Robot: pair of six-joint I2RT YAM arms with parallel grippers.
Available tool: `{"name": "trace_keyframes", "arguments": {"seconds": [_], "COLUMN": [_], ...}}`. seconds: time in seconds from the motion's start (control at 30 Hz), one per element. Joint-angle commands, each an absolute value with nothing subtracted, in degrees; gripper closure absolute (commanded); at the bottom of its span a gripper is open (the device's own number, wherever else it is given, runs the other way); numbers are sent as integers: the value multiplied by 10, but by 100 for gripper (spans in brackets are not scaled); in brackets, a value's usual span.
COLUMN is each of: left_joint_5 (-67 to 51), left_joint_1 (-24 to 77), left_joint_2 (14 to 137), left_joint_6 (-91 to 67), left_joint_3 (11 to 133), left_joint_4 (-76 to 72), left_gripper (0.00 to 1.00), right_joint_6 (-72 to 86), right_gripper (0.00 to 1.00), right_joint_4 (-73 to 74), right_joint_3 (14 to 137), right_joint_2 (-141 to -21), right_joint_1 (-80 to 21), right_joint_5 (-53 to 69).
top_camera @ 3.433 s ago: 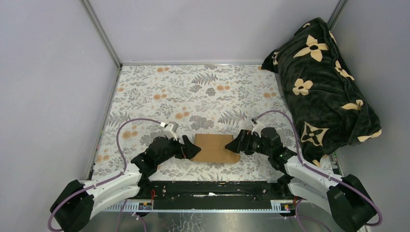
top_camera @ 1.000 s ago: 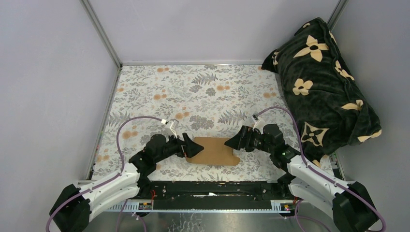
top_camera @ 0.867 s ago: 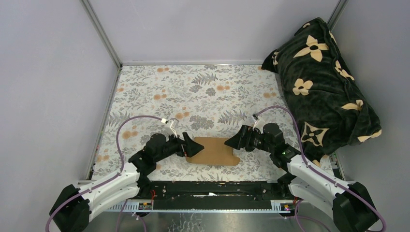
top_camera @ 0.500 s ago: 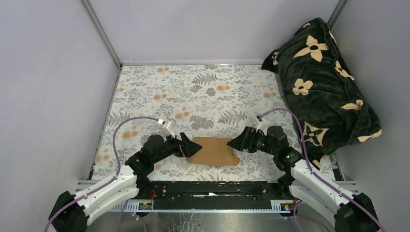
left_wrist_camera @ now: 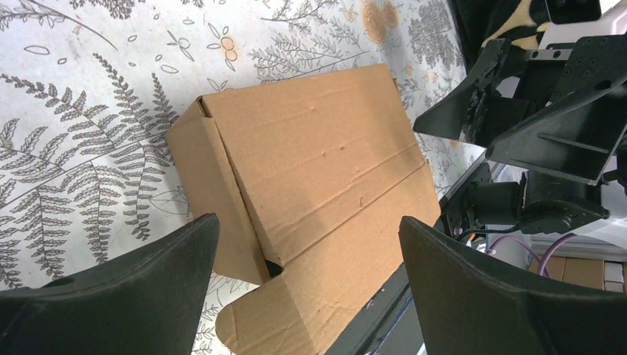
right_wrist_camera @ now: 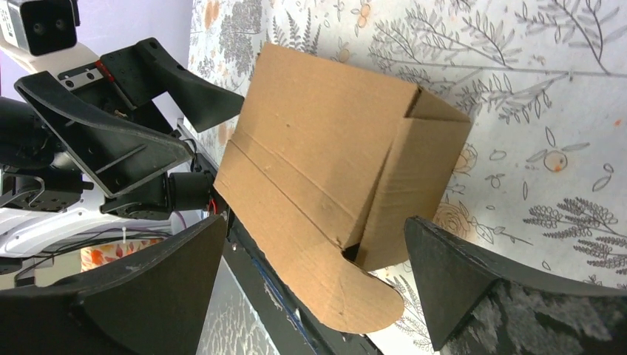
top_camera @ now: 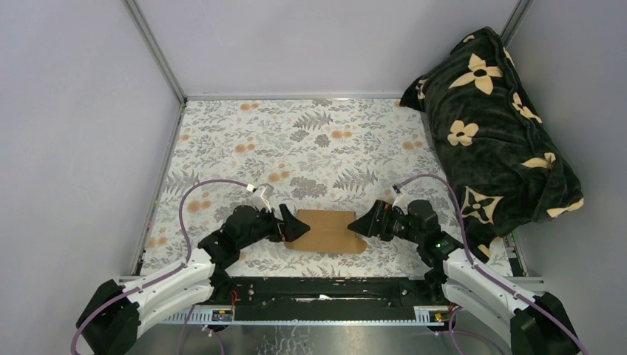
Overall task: Fold the paper box
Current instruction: Close the paper box at the center of the board.
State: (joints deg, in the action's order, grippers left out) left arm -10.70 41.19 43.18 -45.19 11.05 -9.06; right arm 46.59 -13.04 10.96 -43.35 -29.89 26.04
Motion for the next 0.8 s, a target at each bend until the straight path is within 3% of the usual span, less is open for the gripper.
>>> {"name": "trace_keyframes", "arguments": {"seconds": [0.0,0.77], "left_joint_5": [-122,-156], "left_joint_1": [410,410], "left_joint_2": [451,480], "left_joint_6": [-458,-468], "left_joint_3": [93,48], "left_joint_4": [-166,-266], "left_gripper": [1,2], "right_joint_6": [517,543], "right_gripper": [0,0], "right_joint_4": [-215,-334], "right_joint_3": [72,44], "right_joint_2": [-429,-502], "right_joint_1": [-294,-294], "right_joint_5": [285,294]}}
